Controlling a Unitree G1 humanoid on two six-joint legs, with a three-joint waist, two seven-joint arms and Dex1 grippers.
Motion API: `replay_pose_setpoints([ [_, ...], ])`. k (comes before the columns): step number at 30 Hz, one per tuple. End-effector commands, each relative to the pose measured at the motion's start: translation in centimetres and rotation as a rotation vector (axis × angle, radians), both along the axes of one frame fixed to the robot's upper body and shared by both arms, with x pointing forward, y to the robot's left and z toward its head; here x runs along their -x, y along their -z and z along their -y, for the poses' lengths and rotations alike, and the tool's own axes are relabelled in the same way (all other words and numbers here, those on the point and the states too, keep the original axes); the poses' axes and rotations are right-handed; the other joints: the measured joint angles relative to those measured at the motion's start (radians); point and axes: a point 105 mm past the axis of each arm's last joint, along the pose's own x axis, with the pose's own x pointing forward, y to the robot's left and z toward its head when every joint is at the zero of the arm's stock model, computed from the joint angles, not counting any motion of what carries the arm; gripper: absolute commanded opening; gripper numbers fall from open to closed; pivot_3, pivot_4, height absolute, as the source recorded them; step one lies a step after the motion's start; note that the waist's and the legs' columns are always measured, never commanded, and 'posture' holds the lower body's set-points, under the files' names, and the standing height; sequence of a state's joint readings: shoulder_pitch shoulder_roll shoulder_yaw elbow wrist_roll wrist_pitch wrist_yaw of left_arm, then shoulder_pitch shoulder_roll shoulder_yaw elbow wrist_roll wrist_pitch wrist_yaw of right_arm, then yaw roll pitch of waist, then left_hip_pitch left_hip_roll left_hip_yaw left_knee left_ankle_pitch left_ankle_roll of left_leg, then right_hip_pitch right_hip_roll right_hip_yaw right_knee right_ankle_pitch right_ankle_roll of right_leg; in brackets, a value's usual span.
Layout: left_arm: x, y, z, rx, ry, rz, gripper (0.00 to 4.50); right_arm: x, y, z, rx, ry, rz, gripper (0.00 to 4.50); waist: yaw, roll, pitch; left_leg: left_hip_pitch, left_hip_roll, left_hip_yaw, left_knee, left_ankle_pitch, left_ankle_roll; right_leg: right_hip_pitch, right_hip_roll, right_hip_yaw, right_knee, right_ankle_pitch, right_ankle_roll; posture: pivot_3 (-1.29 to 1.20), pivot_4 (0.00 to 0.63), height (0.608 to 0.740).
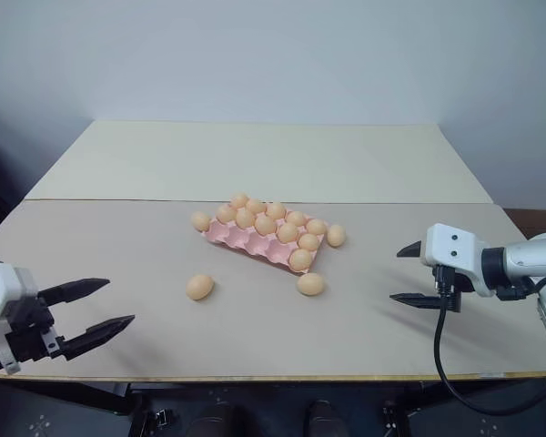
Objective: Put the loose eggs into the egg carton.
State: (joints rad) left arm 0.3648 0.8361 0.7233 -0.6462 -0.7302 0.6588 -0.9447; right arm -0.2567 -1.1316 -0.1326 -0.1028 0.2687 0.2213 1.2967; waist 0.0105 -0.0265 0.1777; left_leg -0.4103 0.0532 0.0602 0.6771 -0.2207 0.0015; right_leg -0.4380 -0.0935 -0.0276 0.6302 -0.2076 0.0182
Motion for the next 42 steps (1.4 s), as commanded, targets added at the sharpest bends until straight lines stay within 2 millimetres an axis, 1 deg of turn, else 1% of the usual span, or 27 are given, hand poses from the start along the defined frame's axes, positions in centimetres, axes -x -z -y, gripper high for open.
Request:
replay_pose_setpoints([
  [1, 0.0, -0.9, 0.1, 0.016, 0.020, 0.024, 4.47, 0.2, -1.3, -0.2, 0.002, -0.011, 0.054, 4.50, 0.000, 0.000, 0.000, 0.000, 0.000, 0.000, 0.000, 0.000, 0.000, 0.000, 0.000, 0.000, 0.000, 0.000, 0.000, 0.00, 0.150, 0.740],
  [3, -0.3, -1.7, 0.3, 0.038, 0.015, 0.066, 4.47, 0.2, -1.3, -0.2, 0.000, -0.009, 0.056, 4.50, 0.000, 0.000, 0.000, 0.000, 0.000, 0.000, 0.000, 0.000, 0.000, 0.000, 0.000, 0.000, 0.000, 0.000, 0.000, 0.00, 0.150, 0.740],
  [5, -0.7, -1.9, 0.2, 0.031, 0.000, 0.066, 4.47, 0.3, -1.3, -0.2, -0.001, -0.004, 0.058, 4.50, 0.000, 0.000, 0.000, 0.000, 0.000, 0.001, 0.000, 0.000, 0.000, 0.000, 0.000, 0.001, 0.000, 0.000, 0.000, 0.00, 0.150, 0.740],
  [9, -0.7, -1.7, 0.6, 0.008, 0.030, 0.064, 4.47, 0.2, -1.4, 0.3, 0.001, 0.016, 0.068, 4.50, 0.000, 0.000, 0.000, 0.000, 0.000, 0.001, 0.000, 0.000, 0.000, 0.000, 0.000, 0.001, 0.000, 0.000, 0.000, 0.00, 0.150, 0.740],
  [12, -0.7, -1.4, 1.0, 0.020, 0.063, 0.041, 4.47, 0.0, -2.0, 0.5, -0.022, 0.044, 0.102, 4.50, 0.000, 0.000, 0.000, 0.000, 0.000, 0.002, 0.000, 0.000, 0.000, 0.000, 0.000, 0.002, 0.000, 0.000, 0.000, 0.00, 0.150, 0.740],
  [14, -0.9, -1.1, 1.2, 0.017, 0.090, 0.015, 4.47, -0.3, -2.5, 0.2, -0.054, 0.060, 0.146, 4.50, 0.000, 0.000, 0.000, 0.000, 0.000, 0.002, 0.000, 0.000, 0.000, 0.000, 0.000, 0.002, 0.000, 0.000, 0.000, 0.00, 0.150, 0.740],
  [17, -1.4, -1.2, 1.2, 0.023, 0.112, -0.012, 4.47, -1.3, -2.7, -0.5, -0.113, 0.090, 0.204, 4.50, -0.001, 0.000, 0.000, 0.001, 0.000, 0.002, 0.000, 0.000, 0.000, 0.000, 0.001, 0.002, 0.000, 0.000, 0.000, 0.00, 0.150, 0.740],
  [20, -1.9, -1.5, 1.6, 0.002, 0.176, -0.027, 4.47, -3.0, -2.4, -1.8, -0.188, 0.101, 0.255, 4.50, -0.006, 0.000, 0.000, 0.002, 0.000, 0.002, 0.000, 0.000, 0.000, 0.000, 0.002, 0.004, 0.001, 0.001, 0.000, 0.00, 0.150, 0.740],
  [25, -3.2, -2.6, 2.1, -0.004, 0.222, -0.001, 4.47, -6.3, -1.0, -3.5, -0.254, 0.130, 0.297, 4.50, -0.012, 0.000, 0.000, 0.002, 0.000, 0.003, 0.000, 0.000, 0.000, 0.000, 0.002, 0.005, 0.001, 0.002, 0.000, 0.00, 0.150, 0.740],
  [29, -3.2, -2.6, 2.7, 0.001, 0.258, 0.001, 4.47, -8.2, 0.0, -4.2, -0.280, 0.148, 0.308, 4.50, -0.017, 0.000, 0.000, -0.001, -0.001, 0.004, -0.002, 0.000, 0.000, -0.002, 0.002, 0.006, -0.001, 0.003, 0.002, 0.00, 0.150, 0.740],
  [31, -3.2, -2.4, 2.9, 0.002, 0.262, -0.002, 4.47, -9.0, 0.5, -4.3, -0.268, 0.151, 0.321, 4.50, -0.021, 0.000, 0.000, -0.001, -0.001, 0.004, -0.002, 0.000, 0.001, -0.002, 0.002, 0.007, -0.002, 0.006, 0.006, 0.00, 0.150, 0.740],
  [34, -3.2, -2.2, 3.1, 0.004, 0.267, -0.002, 4.47, -9.7, 1.4, -4.6, -0.245, 0.128, 0.319, 4.50, -0.023, 0.000, 0.000, -0.002, -0.001, 0.004, -0.002, -0.001, 0.001, -0.002, 0.002, 0.007, -0.002, 0.006, 0.006, 0.00, 0.150, 0.740],
  [39, -3.1, -1.9, 3.2, 0.006, 0.269, -0.002, 4.47, -10.7, 2.2, -5.3, -0.240, 0.101, 0.302, 4.50, -0.026, 0.000, 0.000, 0.000, -0.001, 0.004, -0.002, -0.001, 0.001, -0.002, 0.002, 0.007, 0.000, 0.006, 0.006, 0.00, 0.150, 0.740],
  [42, -3.2, -1.6, 2.9, 0.001, 0.259, -0.003, 4.47, -12.1, 2.6, -5.8, -0.251, 0.125, 0.306, 4.50, -0.032, 0.000, 0.000, 0.002, -0.001, 0.005, -0.002, -0.001, 0.001, -0.001, 0.003, 0.009, 0.000, 0.005, 0.005, 0.00, 0.150, 0.740],
])
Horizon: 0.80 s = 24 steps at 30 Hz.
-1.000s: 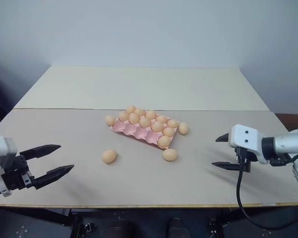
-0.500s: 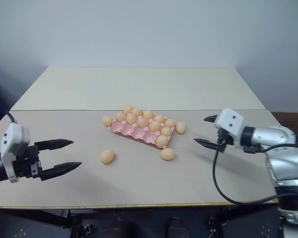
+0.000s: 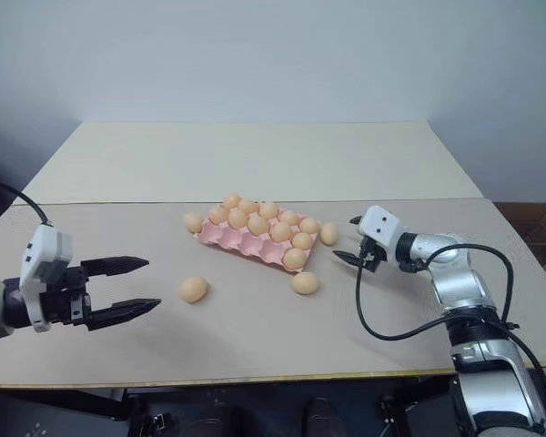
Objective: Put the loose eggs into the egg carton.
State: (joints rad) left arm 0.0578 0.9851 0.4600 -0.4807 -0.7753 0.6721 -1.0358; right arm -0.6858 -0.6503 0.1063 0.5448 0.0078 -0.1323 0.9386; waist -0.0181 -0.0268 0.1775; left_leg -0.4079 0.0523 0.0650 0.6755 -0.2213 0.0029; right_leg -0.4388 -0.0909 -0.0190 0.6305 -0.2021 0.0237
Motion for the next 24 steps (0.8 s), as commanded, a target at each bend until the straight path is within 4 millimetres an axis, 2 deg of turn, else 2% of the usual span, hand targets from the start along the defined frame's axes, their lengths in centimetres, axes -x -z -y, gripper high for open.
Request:
replay_pose_setpoints([
  [1, 0.1, -0.4, -0.1, -0.016, 0.006, 0.043, 4.47, -1.4, -1.0, -0.6, -0.014, 0.004, 0.054, 4.50, -0.004, 0.000, 0.000, 0.001, 0.000, 0.001, 0.000, 0.000, 0.000, 0.000, 0.000, 0.001, 0.000, -0.001, -0.001, 0.00, 0.150, 0.740],
  [12, 0.4, -0.2, -0.3, -0.028, -0.004, 0.052, 4.47, -3.6, 0.3, -2.6, -0.007, 0.010, 0.033, 4.50, -0.007, 0.000, 0.000, 0.000, 0.000, 0.002, -0.001, 0.000, 0.000, 0.000, 0.000, 0.003, -0.001, 0.001, 0.001, 0.00, 0.150, 0.740],
  [21, 0.4, -0.1, -0.5, -0.034, -0.015, 0.058, 4.47, -4.2, 0.8, -3.2, -0.008, 0.020, 0.016, 4.50, -0.015, 0.000, 0.000, 0.001, 0.000, 0.002, -0.001, 0.000, 0.000, 0.000, 0.000, 0.003, 0.000, 0.002, 0.001, 0.00, 0.150, 0.740],
  [24, 0.3, 0.0, -0.6, -0.039, -0.018, 0.059, 4.50, -4.2, 0.9, -3.1, -0.010, 0.025, 0.012, 3.92, -0.020, 0.000, 0.000, 0.001, 0.000, 0.002, -0.001, 0.000, 0.000, 0.000, 0.000, 0.003, 0.000, 0.002, 0.001, 0.00, 0.150, 0.740],
])
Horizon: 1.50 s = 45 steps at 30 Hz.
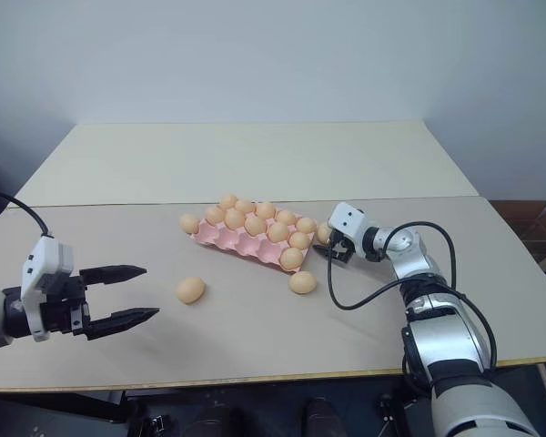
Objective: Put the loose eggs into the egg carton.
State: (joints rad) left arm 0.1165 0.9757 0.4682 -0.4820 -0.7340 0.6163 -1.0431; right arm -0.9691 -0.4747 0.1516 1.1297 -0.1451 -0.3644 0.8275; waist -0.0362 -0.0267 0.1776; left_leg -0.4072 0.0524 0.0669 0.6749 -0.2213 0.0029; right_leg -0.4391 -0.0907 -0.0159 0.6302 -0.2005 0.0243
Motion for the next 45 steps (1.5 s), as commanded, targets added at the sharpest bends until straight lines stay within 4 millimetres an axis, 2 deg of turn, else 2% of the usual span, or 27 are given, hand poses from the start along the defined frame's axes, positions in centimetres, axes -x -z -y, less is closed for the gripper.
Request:
replay_pose_setpoints([
  [1, -0.1, -0.9, -0.1, -0.012, -0.001, 0.052, 4.50, -0.3, -1.4, -0.2, -0.011, -0.013, 0.051, 3.60, -0.003, 0.000, 0.000, 0.000, 0.000, 0.000, 0.000, 0.000, 0.000, 0.000, 0.000, 0.000, 0.000, 0.000, 0.000, 0.00, 0.150, 0.740],
  [4, -0.3, -0.9, -0.1, -0.015, -0.002, 0.052, 4.50, -0.3, -1.2, -0.1, -0.006, -0.006, 0.056, 2.64, -0.006, 0.000, 0.000, 0.000, 0.000, 0.000, 0.000, 0.000, 0.000, 0.000, 0.000, 0.000, 0.000, 0.000, 0.000, 0.00, 0.150, 0.740],
  [5, -0.3, -0.9, -0.1, -0.015, -0.001, 0.051, 4.50, -0.4, -1.2, -0.1, -0.004, -0.001, 0.059, 2.50, -0.007, 0.000, 0.000, 0.000, 0.000, 0.000, 0.000, 0.000, 0.000, 0.000, 0.000, 0.000, 0.000, 0.000, 0.000, 0.00, 0.150, 0.740],
  [11, -0.5, -0.9, -0.1, -0.015, 0.005, 0.052, 4.50, -0.1, -1.0, 0.7, 0.001, 0.015, 0.069, 2.50, -0.008, 0.000, 0.000, 0.000, 0.000, 0.000, -0.001, 0.000, 0.000, 0.000, 0.000, 0.000, 0.000, 0.000, 0.000, 0.00, 0.150, 0.740],
  [16, -0.5, -1.0, -0.1, -0.016, 0.006, 0.057, 4.50, 0.2, -2.1, 3.2, -0.003, 0.074, 0.123, 2.50, -0.001, 0.000, 0.000, 0.000, 0.000, 0.000, -0.001, 0.000, 0.000, 0.000, 0.000, 0.000, 0.000, 0.000, 0.000, 0.00, 0.150, 0.740],
  [18, -0.4, -0.9, -0.2, -0.013, 0.005, 0.055, 4.50, 0.8, -3.5, 3.7, -0.009, 0.057, 0.171, 2.50, -0.001, 0.000, 0.000, 0.000, 0.000, 0.000, -0.001, 0.000, 0.000, 0.000, -0.001, 0.000, -0.001, 0.000, 0.000, 0.00, 0.150, 0.740],
  [20, -0.2, -0.8, -0.3, -0.014, 0.003, 0.046, 4.50, 1.7, -5.1, 3.3, -0.026, 0.013, 0.213, 2.50, -0.001, 0.000, 0.000, 0.000, 0.000, 0.000, -0.001, 0.000, 0.000, 0.000, -0.001, 0.000, -0.001, 0.000, 0.001, 0.00, 0.150, 0.740],
  [24, 0.3, -0.7, -1.0, -0.033, 0.004, 0.021, 4.50, 5.2, -8.4, -0.1, -0.087, -0.161, 0.266, 2.50, -0.010, 0.000, 0.000, 0.002, 0.001, 0.001, -0.003, 0.000, 0.000, -0.001, 0.001, 0.002, 0.000, 0.000, 0.001, 0.00, 0.150, 0.740],
  [26, 0.3, -0.7, -1.2, -0.039, -0.002, 0.020, 4.50, 6.3, -9.0, -1.5, -0.108, -0.201, 0.261, 2.50, -0.009, 0.000, 0.000, 0.003, 0.002, 0.001, -0.005, 0.000, 0.000, -0.001, 0.002, 0.002, 0.001, 0.000, 0.001, 0.00, 0.150, 0.740],
  [30, 0.1, -0.8, -1.2, -0.039, -0.002, 0.023, 4.50, 8.1, -9.4, -6.2, -0.162, -0.307, 0.254, 2.50, -0.006, 0.000, 0.000, 0.004, 0.002, 0.001, -0.005, 0.000, 0.000, -0.001, 0.002, 0.001, 0.001, 0.000, 0.000, 0.00, 0.150, 0.740],
  [37, 0.0, -0.9, -0.7, -0.027, 0.002, 0.034, 4.50, 7.5, -7.2, -10.6, -0.194, -0.322, 0.196, 2.50, 0.003, 0.000, 0.000, 0.001, 0.001, 0.001, -0.005, 0.000, -0.001, -0.002, 0.000, 0.001, -0.001, -0.001, -0.001, 0.00, 0.150, 0.740],
  [40, 0.1, -0.8, -0.5, -0.020, 0.000, 0.037, 4.50, 7.1, -6.4, -11.2, -0.170, -0.315, 0.187, 2.50, 0.007, 0.000, 0.000, 0.000, 0.000, 0.001, -0.005, 0.000, -0.001, -0.002, 0.000, 0.000, -0.002, 0.001, -0.002, 0.00, 0.150, 0.740],
  [45, 0.2, -0.7, -0.3, -0.015, -0.003, 0.040, 4.50, 6.8, -6.0, -11.1, -0.159, -0.305, 0.179, 2.50, 0.013, 0.000, 0.000, 0.000, 0.001, 0.001, -0.005, 0.000, -0.001, -0.002, 0.001, 0.000, -0.002, 0.001, -0.003, 0.00, 0.150, 0.740],
])
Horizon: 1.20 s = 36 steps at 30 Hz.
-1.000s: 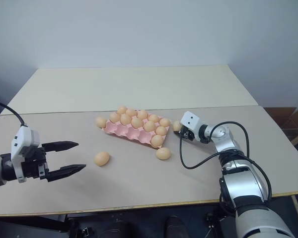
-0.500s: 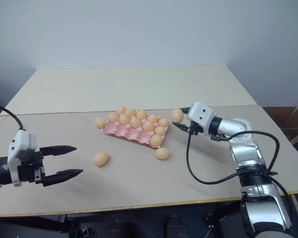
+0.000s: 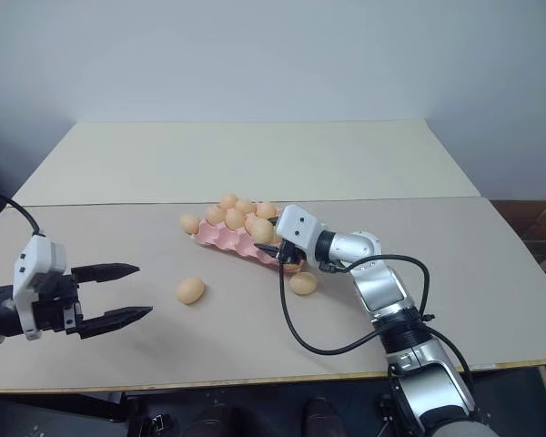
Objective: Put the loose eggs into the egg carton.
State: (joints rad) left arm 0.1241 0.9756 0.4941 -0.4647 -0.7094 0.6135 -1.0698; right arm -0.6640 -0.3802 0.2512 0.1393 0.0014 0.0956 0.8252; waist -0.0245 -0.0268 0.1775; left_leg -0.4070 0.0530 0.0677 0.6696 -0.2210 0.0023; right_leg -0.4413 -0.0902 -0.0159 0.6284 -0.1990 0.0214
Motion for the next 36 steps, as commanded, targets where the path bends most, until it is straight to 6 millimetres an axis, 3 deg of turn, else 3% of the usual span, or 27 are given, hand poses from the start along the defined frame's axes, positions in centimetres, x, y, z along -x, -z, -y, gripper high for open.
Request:
replay_pose_setpoints([
  [1, 0.2, -0.7, 0.4, -0.001, 0.013, 0.039, 4.50, -0.1, -1.4, -0.1, -0.006, -0.011, 0.057, 2.77, 0.002, 0.000, 0.000, 0.000, 0.000, 0.000, 0.000, 0.000, 0.000, 0.000, 0.000, 0.000, 0.000, 0.000, 0.001, 0.00, 0.150, 0.740],
  [6, 0.2, -0.6, 0.5, 0.002, 0.010, 0.042, 4.50, 0.1, -1.2, -0.3, 0.012, -0.034, 0.061, 4.27, 0.003, 0.000, 0.000, 0.001, 0.000, 0.000, 0.000, 0.000, 0.000, 0.000, 0.000, 0.000, 0.001, -0.002, 0.002, 0.00, 0.150, 0.740],
  [7, 0.2, -0.6, 0.4, 0.003, 0.009, 0.042, 4.50, 0.0, -1.2, -0.3, 0.006, -0.032, 0.058, 4.39, 0.004, 0.000, 0.000, 0.001, 0.000, 0.000, 0.000, 0.000, 0.000, 0.000, 0.000, 0.000, 0.001, -0.002, 0.002, 0.00, 0.150, 0.740],
  [16, -0.1, -0.6, 0.6, 0.008, 0.020, 0.041, 4.50, 0.3, -1.8, 0.3, 0.003, -0.021, 0.076, 4.39, 0.006, 0.000, 0.000, 0.001, 0.000, 0.000, 0.000, 0.000, 0.000, 0.000, 0.000, 0.000, 0.001, -0.002, 0.002, 0.00, 0.150, 0.740],
  [19, -0.2, -0.6, 0.7, 0.007, 0.027, 0.041, 4.50, 1.4, -2.4, 1.3, 0.008, -0.021, 0.089, 4.39, 0.008, 0.000, 0.000, 0.001, 0.000, 0.000, 0.000, 0.000, 0.000, 0.000, 0.000, 0.000, 0.001, -0.002, 0.003, 0.00, 0.150, 0.740],
  [22, -0.3, -0.6, 0.8, 0.005, 0.032, 0.041, 4.50, 3.4, -2.8, 3.4, 0.045, -0.026, 0.079, 4.39, 0.016, 0.000, 0.000, 0.000, 0.000, 0.000, -0.001, 0.000, 0.000, 0.000, 0.000, -0.001, -0.001, -0.002, 0.003, 0.00, 0.150, 0.740],
  [29, -0.1, -0.4, 0.7, -0.001, 0.034, 0.038, 4.50, 9.0, -0.4, 11.0, 0.325, 0.055, -0.120, 4.39, 0.028, -0.001, 0.000, -0.001, -0.001, 0.001, -0.001, 0.000, 0.000, 0.000, -0.002, 0.000, -0.003, -0.006, -0.002, 0.00, 0.150, 0.740],
  [32, 0.0, -0.4, 0.7, 0.000, 0.026, 0.041, 4.50, 11.2, 0.0, 13.0, 0.397, 0.070, -0.223, 4.39, 0.025, -0.001, 0.000, 0.001, 0.000, 0.001, -0.001, 0.000, 0.000, 0.001, -0.001, 0.000, -0.002, -0.006, -0.002, 0.00, 0.150, 0.740],
  [36, 0.4, -0.2, 0.5, -0.006, 0.021, 0.030, 4.50, 12.5, -0.6, 13.9, 0.417, 0.090, -0.270, 4.39, 0.022, -0.002, 0.000, 0.003, 0.000, 0.001, -0.001, 0.000, 0.000, 0.002, -0.001, 0.000, -0.001, -0.006, -0.002, 0.00, 0.150, 0.740],
])
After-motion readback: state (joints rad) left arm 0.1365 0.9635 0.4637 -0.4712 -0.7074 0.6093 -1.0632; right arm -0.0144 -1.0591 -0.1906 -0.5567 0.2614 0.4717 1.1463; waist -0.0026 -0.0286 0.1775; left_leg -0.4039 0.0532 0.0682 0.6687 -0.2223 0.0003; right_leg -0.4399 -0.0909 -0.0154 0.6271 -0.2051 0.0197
